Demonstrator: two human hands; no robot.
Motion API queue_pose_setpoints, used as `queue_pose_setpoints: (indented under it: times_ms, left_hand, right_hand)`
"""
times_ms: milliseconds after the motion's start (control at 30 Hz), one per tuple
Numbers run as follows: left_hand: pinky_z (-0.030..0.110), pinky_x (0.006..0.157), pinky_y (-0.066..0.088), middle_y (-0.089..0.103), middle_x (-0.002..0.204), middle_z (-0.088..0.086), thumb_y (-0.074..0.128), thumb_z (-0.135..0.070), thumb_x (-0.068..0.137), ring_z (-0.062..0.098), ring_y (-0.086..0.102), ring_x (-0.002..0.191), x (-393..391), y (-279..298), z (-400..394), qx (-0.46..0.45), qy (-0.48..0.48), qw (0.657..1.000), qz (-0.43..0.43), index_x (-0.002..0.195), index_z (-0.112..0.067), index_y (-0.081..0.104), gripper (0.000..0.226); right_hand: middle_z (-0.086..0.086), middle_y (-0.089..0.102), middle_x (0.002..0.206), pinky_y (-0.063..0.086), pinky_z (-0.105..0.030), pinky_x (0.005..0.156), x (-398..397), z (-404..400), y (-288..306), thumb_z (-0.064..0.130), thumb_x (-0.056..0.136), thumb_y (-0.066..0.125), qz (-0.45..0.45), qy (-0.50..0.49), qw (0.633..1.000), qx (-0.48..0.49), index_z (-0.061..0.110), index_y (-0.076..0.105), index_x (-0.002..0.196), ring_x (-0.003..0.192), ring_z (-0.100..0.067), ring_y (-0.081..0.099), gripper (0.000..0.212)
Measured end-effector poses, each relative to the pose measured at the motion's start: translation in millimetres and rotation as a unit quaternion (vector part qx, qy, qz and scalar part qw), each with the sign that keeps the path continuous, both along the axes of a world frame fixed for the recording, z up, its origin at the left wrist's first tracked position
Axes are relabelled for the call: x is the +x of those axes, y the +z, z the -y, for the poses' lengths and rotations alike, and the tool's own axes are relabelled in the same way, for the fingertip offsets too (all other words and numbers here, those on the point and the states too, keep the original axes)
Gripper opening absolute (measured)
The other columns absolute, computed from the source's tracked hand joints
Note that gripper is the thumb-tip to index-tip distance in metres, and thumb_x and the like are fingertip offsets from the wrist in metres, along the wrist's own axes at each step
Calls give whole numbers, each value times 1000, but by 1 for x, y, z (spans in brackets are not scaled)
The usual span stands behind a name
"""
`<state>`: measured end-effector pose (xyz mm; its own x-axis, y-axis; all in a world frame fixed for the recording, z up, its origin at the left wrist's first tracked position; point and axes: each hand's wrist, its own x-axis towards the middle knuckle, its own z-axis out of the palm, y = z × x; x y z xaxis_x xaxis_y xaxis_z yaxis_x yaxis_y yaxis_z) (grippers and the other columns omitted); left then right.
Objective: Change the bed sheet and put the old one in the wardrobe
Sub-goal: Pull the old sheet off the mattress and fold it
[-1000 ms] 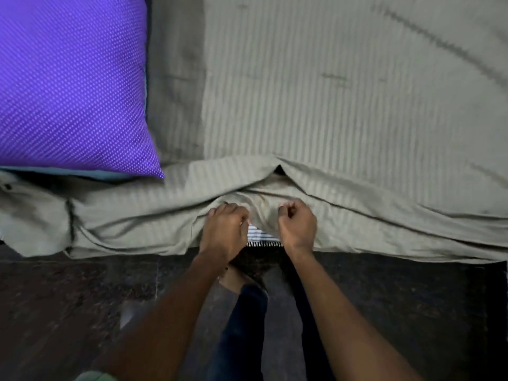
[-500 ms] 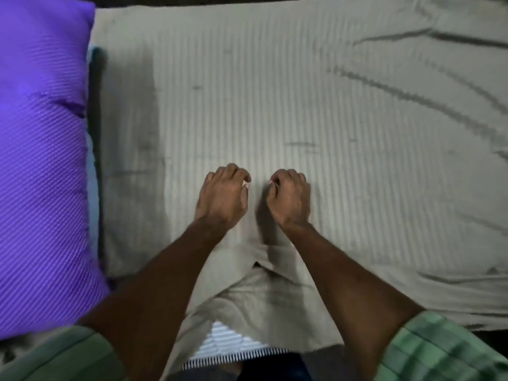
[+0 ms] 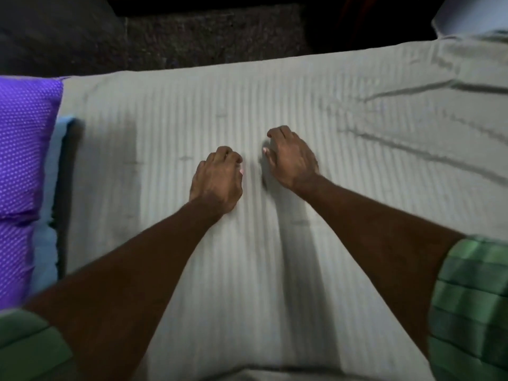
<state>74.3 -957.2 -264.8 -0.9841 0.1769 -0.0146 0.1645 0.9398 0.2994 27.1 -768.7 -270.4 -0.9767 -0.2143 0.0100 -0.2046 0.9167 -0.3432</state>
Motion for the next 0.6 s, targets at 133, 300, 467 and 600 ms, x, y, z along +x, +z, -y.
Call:
queue_pose_setpoints:
  times_ms: [133, 300, 467, 600]
  left_hand:
    - [44, 103, 48, 49, 144, 5, 54, -29, 102, 28, 54, 124, -79, -1, 6, -22, -9, 1000, 8, 136, -17, 55, 37]
    - [48, 100, 51, 51, 143, 3, 61, -28, 99, 28, 54, 125, -162, -5, -2, -14, 18, 999, 23, 141, -23, 49, 44]
    - [44, 88, 50, 62, 125, 4, 74, -40, 91, 29, 56, 114, -188, -22, -2, -82, 38, 995, -36, 128, -24, 60, 42]
    - [41, 88, 40, 67, 109, 2, 73, -44, 91, 26, 50, 111, -212, -22, -2, -163, 7, 984, -70, 101, -26, 75, 21]
  right_hand:
    - [-7, 45, 152, 45, -44, 108, -62, 11, 1, 32, 101, 61, 39, 14, 999, -7, 13, 42, 149, 132, -30, 51, 55]
    - [-4, 51, 142, 40, -45, 102, -127, 27, -8, 44, 95, 65, 58, -2, 998, 41, 22, 43, 138, 129, -29, 48, 52]
    - [-2, 63, 127, 37, -42, 96, -159, 43, -18, 41, 92, 71, 42, -68, 996, 47, 26, 57, 124, 119, -27, 53, 38]
    - [-1, 64, 117, 35, -41, 90, -176, 44, -14, 24, 97, 60, -3, -34, 994, 100, 29, 72, 105, 115, -26, 50, 15]
